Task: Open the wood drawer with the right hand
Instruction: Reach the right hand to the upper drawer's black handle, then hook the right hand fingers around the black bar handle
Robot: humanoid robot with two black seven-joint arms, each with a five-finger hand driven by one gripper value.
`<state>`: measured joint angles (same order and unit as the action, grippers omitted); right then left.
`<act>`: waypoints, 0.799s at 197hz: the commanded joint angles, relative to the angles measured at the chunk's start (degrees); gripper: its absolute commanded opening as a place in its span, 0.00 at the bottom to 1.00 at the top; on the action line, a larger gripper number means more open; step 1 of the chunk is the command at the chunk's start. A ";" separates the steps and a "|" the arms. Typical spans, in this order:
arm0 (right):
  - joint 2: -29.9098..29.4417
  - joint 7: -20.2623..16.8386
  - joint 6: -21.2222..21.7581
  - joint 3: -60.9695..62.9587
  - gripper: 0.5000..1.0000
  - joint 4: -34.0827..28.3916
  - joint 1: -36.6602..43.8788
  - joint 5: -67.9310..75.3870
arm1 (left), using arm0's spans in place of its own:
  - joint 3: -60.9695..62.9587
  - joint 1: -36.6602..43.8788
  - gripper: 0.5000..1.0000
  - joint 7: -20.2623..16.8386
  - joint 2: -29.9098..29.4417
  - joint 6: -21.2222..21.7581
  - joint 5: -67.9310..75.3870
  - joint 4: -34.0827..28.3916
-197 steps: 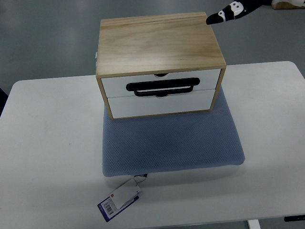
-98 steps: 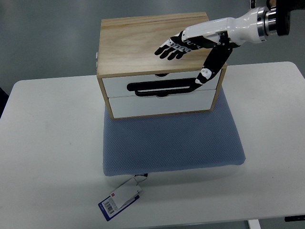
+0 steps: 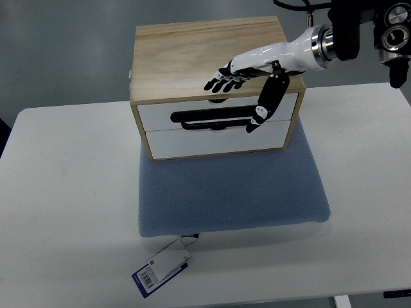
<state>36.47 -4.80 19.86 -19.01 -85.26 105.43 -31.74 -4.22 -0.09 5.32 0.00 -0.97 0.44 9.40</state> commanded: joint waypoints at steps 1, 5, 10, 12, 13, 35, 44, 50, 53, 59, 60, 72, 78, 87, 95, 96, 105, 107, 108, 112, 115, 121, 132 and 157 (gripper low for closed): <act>-0.96 -0.74 -0.34 -1.20 0.83 0.00 0.48 0.89 | 0.00 0.00 1.00 -0.04 0.00 0.00 0.00 0.00; -0.96 -0.74 -0.34 -1.20 0.83 0.00 0.48 0.89 | 0.00 0.00 1.00 -0.04 0.00 0.00 0.00 0.00; -1.57 -1.00 -0.52 -2.52 0.83 0.09 0.65 2.47 | 0.00 0.00 1.00 -0.04 0.00 0.00 0.00 0.00; -1.75 -1.00 -0.52 -2.78 0.83 0.00 0.74 2.65 | 0.00 0.00 1.00 0.04 0.00 0.00 0.00 0.00; -1.75 -1.00 -0.52 -2.78 0.83 0.00 0.74 2.65 | 0.00 0.00 1.00 0.04 0.00 0.00 0.00 0.00; -3.77 -1.71 -2.80 -4.54 0.83 0.00 0.74 4.76 | 0.00 0.00 1.00 -0.04 0.00 0.00 0.00 0.00; -4.92 -2.59 -3.77 -4.80 0.83 0.00 0.65 5.64 | 0.00 0.00 1.00 -0.04 0.00 0.00 0.00 0.00; -5.70 -3.02 -4.30 -4.89 0.83 0.00 0.65 6.43 | 0.00 0.00 1.00 -0.04 0.00 0.00 0.00 0.00; -5.97 -3.11 -4.39 -4.89 0.83 0.00 0.56 6.61 | 0.00 0.00 1.00 -0.04 0.00 0.00 0.00 0.00; -6.50 -3.38 -4.82 -4.98 0.83 0.09 0.48 6.96 | 0.00 0.00 1.00 0.04 0.00 0.00 0.00 0.00; -6.50 -3.38 -4.83 -4.98 0.83 0.09 0.48 6.96 | 0.00 0.00 1.00 0.04 0.00 0.00 0.00 0.00; -7.11 -3.55 -5.62 -4.89 0.83 0.35 0.12 7.13 | 0.00 0.00 1.00 0.04 0.00 0.00 0.00 0.00; -7.46 -3.64 -6.05 -4.89 0.83 0.44 0.04 7.22 | 0.00 0.00 1.00 -0.04 0.00 0.00 0.00 0.00; -7.64 -3.64 -6.23 -4.98 0.83 0.44 0.04 7.22 | 0.00 0.00 1.00 -0.04 0.00 0.00 0.00 0.00; -8.26 -4.61 -6.94 -4.98 0.83 0.97 -0.05 7.48 | 0.00 0.00 1.00 -0.04 0.00 0.00 0.00 0.00; -8.43 -4.69 -7.11 -5.07 0.83 0.97 -0.05 7.66 | 0.00 0.00 1.00 0.04 0.00 0.00 0.00 0.00; -8.43 -4.70 -7.11 -5.07 0.83 0.97 -0.05 7.66 | 0.00 0.00 1.00 0.04 0.00 0.00 0.00 0.00; -9.13 -5.22 -7.89 -5.07 0.83 1.23 -0.14 8.79 | 0.00 0.00 1.00 0.04 0.00 0.00 0.00 0.00; -9.13 -5.22 -7.90 -5.07 0.83 1.23 -0.14 8.80 | 0.00 0.00 1.00 0.04 0.00 0.00 0.00 0.00; -9.13 -5.40 -8.25 -5.07 0.83 1.32 -0.14 9.15 | 0.00 0.00 1.00 -0.04 0.00 0.00 0.00 0.00; -9.22 -5.75 -8.52 -5.15 0.83 1.41 -0.14 9.42 | 0.00 0.00 1.00 -0.04 0.00 0.00 0.00 0.00; -9.22 -6.10 -8.69 -5.16 0.83 1.50 -0.05 9.68 | 0.00 0.00 1.00 0.04 0.00 0.00 0.00 0.00; -9.40 -6.89 -9.13 -5.68 0.83 1.50 -0.14 9.77 | 0.00 0.00 1.00 0.04 0.00 0.00 0.00 0.00; -9.84 -7.16 -9.22 -6.21 0.83 1.58 -0.14 9.86 | 0.00 0.00 1.00 -0.04 0.00 0.00 0.00 0.00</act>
<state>27.07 -11.63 10.76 -24.80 -83.73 105.33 -22.01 -4.22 -0.09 5.32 0.00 -0.97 0.44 9.40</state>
